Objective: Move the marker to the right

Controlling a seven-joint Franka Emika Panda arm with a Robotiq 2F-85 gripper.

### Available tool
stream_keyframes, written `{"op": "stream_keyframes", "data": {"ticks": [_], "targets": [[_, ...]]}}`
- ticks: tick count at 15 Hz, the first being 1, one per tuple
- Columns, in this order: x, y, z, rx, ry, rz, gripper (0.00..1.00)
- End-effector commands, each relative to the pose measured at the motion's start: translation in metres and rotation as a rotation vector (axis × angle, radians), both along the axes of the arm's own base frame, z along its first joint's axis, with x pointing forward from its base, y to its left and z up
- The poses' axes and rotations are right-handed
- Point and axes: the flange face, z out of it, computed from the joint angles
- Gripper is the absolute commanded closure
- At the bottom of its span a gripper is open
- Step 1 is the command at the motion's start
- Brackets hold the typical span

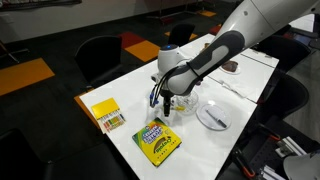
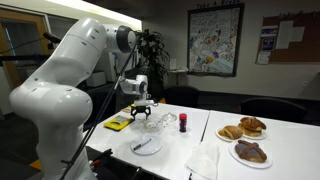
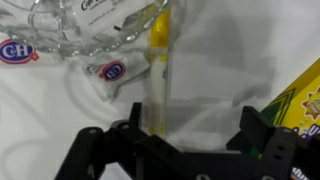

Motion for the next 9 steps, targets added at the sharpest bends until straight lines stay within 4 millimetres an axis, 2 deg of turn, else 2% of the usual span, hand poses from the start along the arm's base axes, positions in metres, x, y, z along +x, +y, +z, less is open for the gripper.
{"op": "stream_keyframes", "data": {"ticks": [1, 2, 3, 4, 9], "targets": [[-0.0047, -0.0043, -0.0037, -0.089, 0.024, -0.03, 0.0], [-0.006, -0.0054, -0.0053, -0.103, 0.029, -0.037, 0.0], [-0.0077, -0.0071, -0.0068, -0.122, 0.037, -0.042, 0.08], [-0.0088, -0.0078, -0.008, -0.135, 0.042, -0.045, 0.27], [-0.0118, -0.0113, -0.0118, -0.177, 0.059, -0.052, 0.63]]}}
